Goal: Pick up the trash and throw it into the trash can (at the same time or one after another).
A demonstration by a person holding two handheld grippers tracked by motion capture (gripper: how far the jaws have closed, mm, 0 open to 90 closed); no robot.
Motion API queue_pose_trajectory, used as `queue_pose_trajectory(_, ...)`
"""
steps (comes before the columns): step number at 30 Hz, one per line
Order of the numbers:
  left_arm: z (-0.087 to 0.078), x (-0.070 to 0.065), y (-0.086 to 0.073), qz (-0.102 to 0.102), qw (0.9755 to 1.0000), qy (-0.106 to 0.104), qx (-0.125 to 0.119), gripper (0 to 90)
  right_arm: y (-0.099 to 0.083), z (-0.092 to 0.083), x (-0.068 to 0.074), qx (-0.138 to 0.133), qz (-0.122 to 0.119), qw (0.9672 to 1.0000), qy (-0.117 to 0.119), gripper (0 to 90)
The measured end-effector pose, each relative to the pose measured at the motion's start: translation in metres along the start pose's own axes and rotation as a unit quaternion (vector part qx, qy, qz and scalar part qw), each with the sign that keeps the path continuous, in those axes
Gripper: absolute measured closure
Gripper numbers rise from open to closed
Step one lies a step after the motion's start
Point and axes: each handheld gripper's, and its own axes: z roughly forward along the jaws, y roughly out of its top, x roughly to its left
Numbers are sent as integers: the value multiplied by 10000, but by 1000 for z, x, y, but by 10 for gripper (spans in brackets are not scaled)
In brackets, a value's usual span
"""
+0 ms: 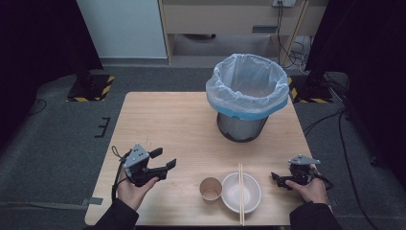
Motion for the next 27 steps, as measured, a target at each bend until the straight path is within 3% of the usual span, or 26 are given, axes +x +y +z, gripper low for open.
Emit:
queue_pose_trajectory(7, 20, -25, -1, 163, 9988, -398, 236, 323, 0, 0, 0, 0, -6, 10000, 6, 31)
queue_pose_trajectory(12, 32, -35, -3, 169, 9971, -595, 437, 344, 0, 0, 0, -1, -4, 10000, 1, 30)
queue_pose_trajectory(15, 37, -39, -6, 180, 9955, -728, 580, 378, 0, 0, 0, 0, -6, 10000, 5, 30)
queue_pose_trajectory(16, 42, -43, -8, 211, 9939, -819, 704, 384, 0, 0, 0, 0, -8, 10000, 7, 30)
queue_pose_trajectory(27, 65, -55, -17, 250, 9874, -1039, 1163, 443, 1, 1, -1, -1, -27, 10000, 22, 30)
